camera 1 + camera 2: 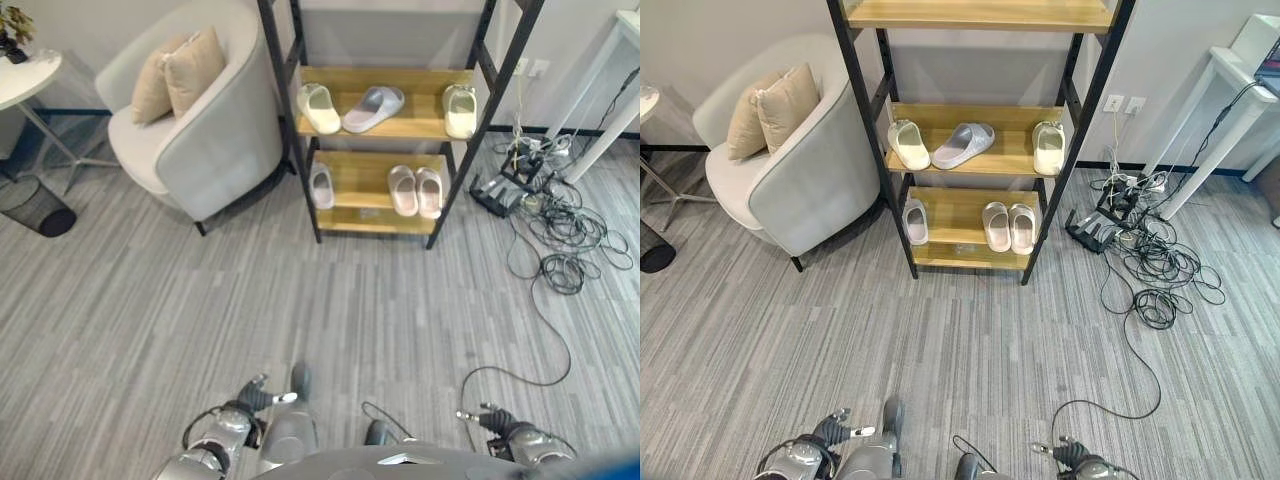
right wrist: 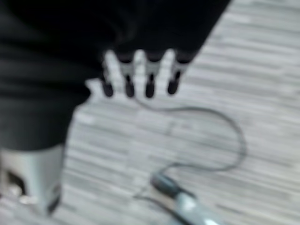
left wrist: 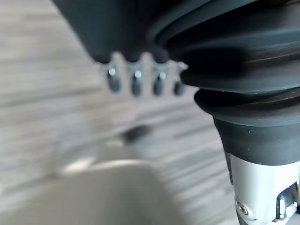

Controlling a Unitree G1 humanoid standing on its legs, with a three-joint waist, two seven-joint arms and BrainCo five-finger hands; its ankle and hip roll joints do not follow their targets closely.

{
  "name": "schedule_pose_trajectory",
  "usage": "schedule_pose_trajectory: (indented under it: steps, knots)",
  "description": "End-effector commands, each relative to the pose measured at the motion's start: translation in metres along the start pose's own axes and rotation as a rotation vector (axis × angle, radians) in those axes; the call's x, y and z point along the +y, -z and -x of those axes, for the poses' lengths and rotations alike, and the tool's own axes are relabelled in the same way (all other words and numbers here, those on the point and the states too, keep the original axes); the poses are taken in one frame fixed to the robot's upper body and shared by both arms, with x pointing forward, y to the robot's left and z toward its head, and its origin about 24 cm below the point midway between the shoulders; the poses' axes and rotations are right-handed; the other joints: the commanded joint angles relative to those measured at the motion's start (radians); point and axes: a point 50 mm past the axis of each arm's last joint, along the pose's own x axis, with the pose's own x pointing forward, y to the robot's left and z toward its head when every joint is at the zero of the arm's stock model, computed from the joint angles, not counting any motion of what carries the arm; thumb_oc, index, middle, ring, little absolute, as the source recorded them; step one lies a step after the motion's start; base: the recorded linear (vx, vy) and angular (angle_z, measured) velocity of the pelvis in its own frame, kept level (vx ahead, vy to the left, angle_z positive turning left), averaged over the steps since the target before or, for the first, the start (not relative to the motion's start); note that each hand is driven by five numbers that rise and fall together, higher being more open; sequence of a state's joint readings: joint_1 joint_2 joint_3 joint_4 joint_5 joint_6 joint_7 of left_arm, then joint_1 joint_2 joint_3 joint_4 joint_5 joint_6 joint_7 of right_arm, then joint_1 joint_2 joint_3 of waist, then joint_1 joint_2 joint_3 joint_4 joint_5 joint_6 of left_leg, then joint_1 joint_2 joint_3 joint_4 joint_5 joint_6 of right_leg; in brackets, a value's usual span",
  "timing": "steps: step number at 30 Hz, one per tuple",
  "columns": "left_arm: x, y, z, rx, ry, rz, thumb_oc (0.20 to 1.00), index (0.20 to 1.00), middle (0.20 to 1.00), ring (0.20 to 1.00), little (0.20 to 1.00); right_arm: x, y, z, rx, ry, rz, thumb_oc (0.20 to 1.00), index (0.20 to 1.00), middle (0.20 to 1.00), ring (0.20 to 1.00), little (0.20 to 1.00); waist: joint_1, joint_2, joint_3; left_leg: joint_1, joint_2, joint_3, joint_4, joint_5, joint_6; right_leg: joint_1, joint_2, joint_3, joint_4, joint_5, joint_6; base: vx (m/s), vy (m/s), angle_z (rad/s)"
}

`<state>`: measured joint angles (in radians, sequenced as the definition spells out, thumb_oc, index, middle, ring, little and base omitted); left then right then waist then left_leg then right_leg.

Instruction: Arrange the slippers neatly on the shoe rack.

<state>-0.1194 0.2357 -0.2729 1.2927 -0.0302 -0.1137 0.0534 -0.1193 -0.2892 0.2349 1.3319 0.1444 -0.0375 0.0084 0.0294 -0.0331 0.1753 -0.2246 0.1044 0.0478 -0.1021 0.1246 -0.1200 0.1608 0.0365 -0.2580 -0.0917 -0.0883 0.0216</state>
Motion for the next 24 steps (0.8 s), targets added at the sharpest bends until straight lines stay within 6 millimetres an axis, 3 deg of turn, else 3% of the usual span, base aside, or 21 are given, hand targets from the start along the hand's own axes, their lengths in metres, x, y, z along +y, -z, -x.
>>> schedule_pose_trajectory:
  steps: [1, 4, 9, 11, 12, 16, 19, 20, 22, 23, 24]
  knots:
    - [0.005, 0.004, 0.0, 0.021, -0.039, -0.051, 1.0, 1.0, 1.0, 1.0, 1.0, -0.013, 0.028, 0.006, 0.05, 0.06, 0.001, 1.0, 1.0, 1.0, 1.0, 1.0, 0.006, 0.013, -0.062, 0.053, 0.002, -0.016, 0.083, -0.023, 0.028, -0.022, -0.122, 0.107, 0.152, -0.082, 0.068, 0.45, 0.264, -0.74]
    - [0.012, 0.02, 0.003, 0.07, -0.063, -0.066, 1.0, 1.0, 1.0, 1.0, 1.0, 0.002, 0.026, 0.004, 0.04, 0.014, -0.003, 1.0, 1.0, 1.0, 1.0, 1.0, 0.014, -0.007, -0.09, 0.07, -0.027, 0.008, 0.142, -0.062, 0.045, -0.005, -0.173, 0.141, 0.136, -0.059, 0.094, 0.34, 0.222, -0.62]
    - [0.019, 0.012, 0.002, 0.047, -0.086, -0.107, 1.0, 1.0, 1.0, 1.0, 1.0, 0.022, 0.029, 0.005, 0.058, -0.052, 0.052, 1.0, 1.0, 1.0, 1.0, 1.0, 0.017, -0.03, -0.112, 0.083, -0.068, 0.03, 0.181, -0.134, 0.086, -0.037, -0.223, 0.157, 0.177, -0.022, 0.135, 0.23, 0.21, -0.06]
    - [0.023, 0.005, 0.001, 0.024, -0.099, -0.117, 1.0, 1.0, 1.0, 1.0, 1.0, 0.024, 0.028, 0.005, 0.056, -0.061, 0.049, 1.0, 1.0, 1.0, 1.0, 1.0, 0.01, -0.027, -0.107, 0.103, -0.085, 0.039, 0.182, -0.157, 0.109, -0.094, -0.245, 0.161, 0.294, 0.026, 0.151, 0.16, 0.264, 0.11]
    - [0.022, -0.004, -0.001, -0.002, -0.099, -0.157, 1.0, 1.0, 1.0, 1.0, 1.0, 0.021, 0.021, 0.003, 0.039, -0.05, 0.05, 1.0, 1.0, 1.0, 1.0, 1.0, -0.006, -0.018, -0.088, 0.123, -0.104, 0.048, 0.183, -0.171, 0.134, -0.149, -0.274, 0.16, 0.413, 0.122, 0.159, 0.16, 0.287, -0.09]
    - [0.023, -0.008, -0.002, -0.015, -0.097, -0.221, 1.0, 1.0, 1.0, 1.0, 1.0, 0.022, 0.023, 0.004, 0.038, -0.05, 0.046, 1.0, 1.0, 1.0, 1.0, 1.0, -0.031, 0.008, -0.071, 0.181, -0.115, 0.031, 0.166, -0.202, 0.152, -0.224, -0.277, 0.173, 0.53, 0.135, 0.129, 0.15, 0.152, 0.1]
    - [0.023, -0.005, -0.001, -0.007, -0.097, -0.232, 1.0, 1.0, 1.0, 1.0, 1.0, 0.023, 0.026, 0.004, 0.046, -0.053, 0.052, 1.0, 1.0, 1.0, 1.0, 1.0, -0.039, 0.012, -0.067, 0.205, -0.117, 0.019, 0.156, -0.217, 0.148, -0.238, -0.279, 0.165, 0.46, 0.107, 0.123, 0.18, 0.004, -0.03]
    - [0.021, -0.003, -0.001, -0.002, -0.091, -0.235, 1.0, 1.0, 1.0, 1.0, 1.0, 0.022, 0.027, 0.005, 0.05, -0.051, 0.06, 1.0, 1.0, 1.0, 1.0, 1.0, -0.043, 0.012, -0.067, 0.209, -0.118, 0.014, 0.156, -0.227, 0.14, -0.242, -0.286, 0.16, 0.353, 0.091, 0.127, 0.15, -0.093, 0.09]
    - [0.019, 0.001, 0.0, 0.011, -0.088, -0.237, 1.0, 1.0, 1.0, 1.0, 1.0, 0.02, 0.027, 0.005, 0.05, -0.045, 0.06, 1.0, 1.0, 1.0, 1.0, 1.0, -0.05, 0.008, -0.06, 0.225, -0.122, 0.001, 0.159, -0.239, 0.133, -0.261, -0.285, 0.17, 0.23, 0.107, 0.14, 0.17, -0.104, 0.12]
    - [0.019, 0.001, 0.0, 0.011, -0.088, -0.236, 1.0, 1.0, 1.0, 1.0, 1.0, 0.02, 0.027, 0.005, 0.05, -0.044, 0.06, 1.0, 1.0, 1.0, 1.0, 1.0, -0.05, 0.009, -0.057, 0.228, -0.12, 0.0, 0.16, -0.242, 0.132, -0.255, -0.283, 0.168, 0.227, 0.108, 0.14, 0.17, -0.115, 0.11]
    - [0.017, 0.004, 0.0, 0.02, -0.08, -0.239, 1.0, 1.0, 1.0, 1.0, 1.0, 0.019, 0.026, 0.004, 0.046, -0.045, 0.064, 1.0, 1.0, 1.0, 1.0, 1.0, -0.064, 0.006, -0.049, 0.242, -0.124, -0.012, 0.169, -0.253, 0.126, -0.287, -0.277, 0.203, 0.161, 0.134, 0.153, 0.16, -0.118, 0.21]
